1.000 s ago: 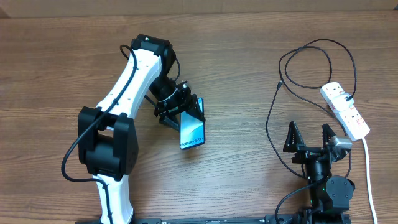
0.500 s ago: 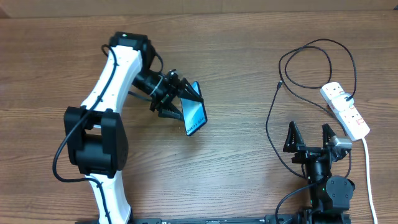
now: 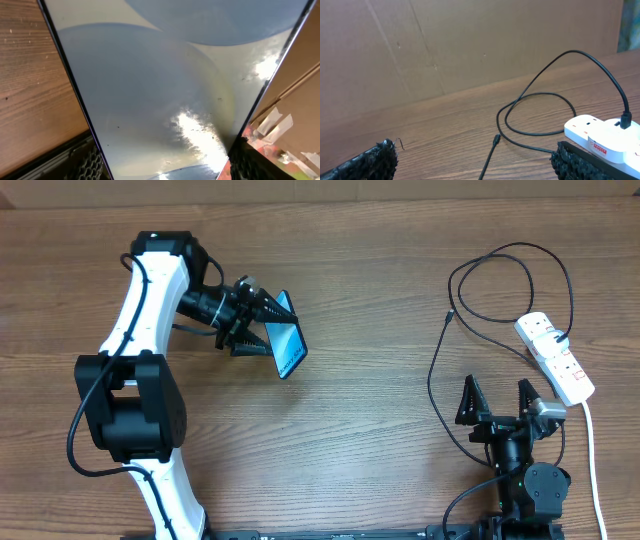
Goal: Plug charger to phone and switch on socket
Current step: 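Lift the smartphone with the left gripper and tilt it upright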
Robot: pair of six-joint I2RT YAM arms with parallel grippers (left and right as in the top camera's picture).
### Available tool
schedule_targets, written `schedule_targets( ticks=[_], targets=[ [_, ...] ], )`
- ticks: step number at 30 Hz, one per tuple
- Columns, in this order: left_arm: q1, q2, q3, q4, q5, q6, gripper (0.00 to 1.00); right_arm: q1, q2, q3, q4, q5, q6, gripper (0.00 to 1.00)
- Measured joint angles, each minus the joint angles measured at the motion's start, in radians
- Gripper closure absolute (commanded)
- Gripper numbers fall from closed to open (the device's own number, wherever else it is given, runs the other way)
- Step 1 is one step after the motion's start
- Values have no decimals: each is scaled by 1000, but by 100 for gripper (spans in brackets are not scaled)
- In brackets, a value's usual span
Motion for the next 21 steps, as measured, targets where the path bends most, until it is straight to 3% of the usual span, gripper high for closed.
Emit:
schedule_targets(
  ticks=[21],
  targets=[
    [4,0,0,-13,20,114,59,0,0,0,0,0,0,0]
  ],
)
